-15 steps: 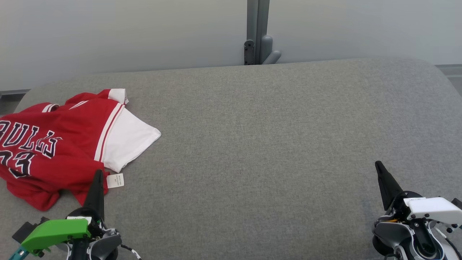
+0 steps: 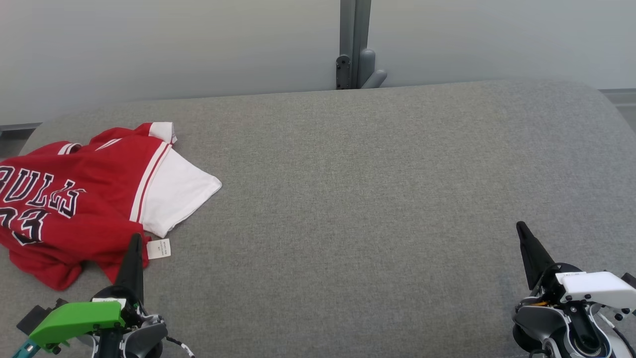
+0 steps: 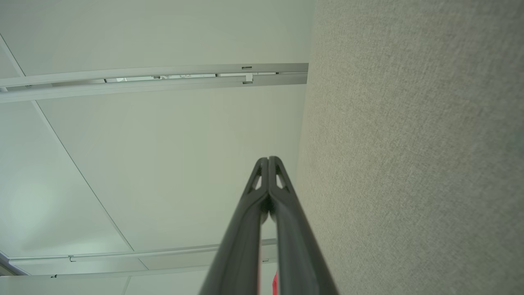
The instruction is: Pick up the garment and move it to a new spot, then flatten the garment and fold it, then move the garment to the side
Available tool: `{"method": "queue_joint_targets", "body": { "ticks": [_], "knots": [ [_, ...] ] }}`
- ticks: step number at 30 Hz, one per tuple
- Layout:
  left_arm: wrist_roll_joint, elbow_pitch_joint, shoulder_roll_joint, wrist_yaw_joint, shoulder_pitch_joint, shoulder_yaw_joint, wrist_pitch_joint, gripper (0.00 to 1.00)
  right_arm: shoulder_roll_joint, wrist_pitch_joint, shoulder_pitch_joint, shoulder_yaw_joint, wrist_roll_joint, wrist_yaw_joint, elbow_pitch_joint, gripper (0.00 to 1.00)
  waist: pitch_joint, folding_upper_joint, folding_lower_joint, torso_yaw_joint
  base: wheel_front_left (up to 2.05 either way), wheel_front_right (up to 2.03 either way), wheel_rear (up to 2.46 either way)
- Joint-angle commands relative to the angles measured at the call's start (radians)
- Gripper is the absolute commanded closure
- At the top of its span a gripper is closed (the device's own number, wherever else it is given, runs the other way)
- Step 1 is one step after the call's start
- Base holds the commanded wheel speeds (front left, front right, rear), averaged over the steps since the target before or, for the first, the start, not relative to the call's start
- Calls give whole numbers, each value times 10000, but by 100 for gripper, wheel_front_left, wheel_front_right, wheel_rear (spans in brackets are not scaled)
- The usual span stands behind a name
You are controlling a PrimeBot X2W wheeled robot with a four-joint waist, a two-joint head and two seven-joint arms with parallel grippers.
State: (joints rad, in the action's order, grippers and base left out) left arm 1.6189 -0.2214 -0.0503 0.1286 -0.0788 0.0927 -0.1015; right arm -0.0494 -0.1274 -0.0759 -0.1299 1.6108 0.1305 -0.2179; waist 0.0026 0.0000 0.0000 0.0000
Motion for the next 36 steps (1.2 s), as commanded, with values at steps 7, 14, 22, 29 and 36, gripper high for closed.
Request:
{"method": "queue_joint_targets", "body": {
  "ticks": [7, 14, 22, 29, 36],
  "knots": [
    [-35, -3, -6, 43, -161, 14, -11, 100, -7, -8, -73, -9, 80, 4, 37, 100, 0, 0, 0, 0, 0, 0, 0],
    [-35, -3, -6, 43, -161, 14, -11, 100, -7, -8, -73, -9, 80, 4, 37, 100, 0, 0, 0, 0, 0, 0, 0],
    [0, -184, 34, -15, 121, -19, 8, 0, 44, 4, 114, 14, -10, 0, -181, 0, 0, 0, 0, 0, 0, 0, 0],
    [-103, -4, 29, -11, 263, -276, 360, 0, 37, 384, 221, 198, -207, 0, -104, 0, 9, 0, 0, 3, 0, 0, 0],
    [-794, 98, 23, -6, 372, -407, 729, 0, -1, 779, 286, 415, -1507, 1, 82, 0, 8, 0, 0, 9, 0, 0, 0]
  ]
}}
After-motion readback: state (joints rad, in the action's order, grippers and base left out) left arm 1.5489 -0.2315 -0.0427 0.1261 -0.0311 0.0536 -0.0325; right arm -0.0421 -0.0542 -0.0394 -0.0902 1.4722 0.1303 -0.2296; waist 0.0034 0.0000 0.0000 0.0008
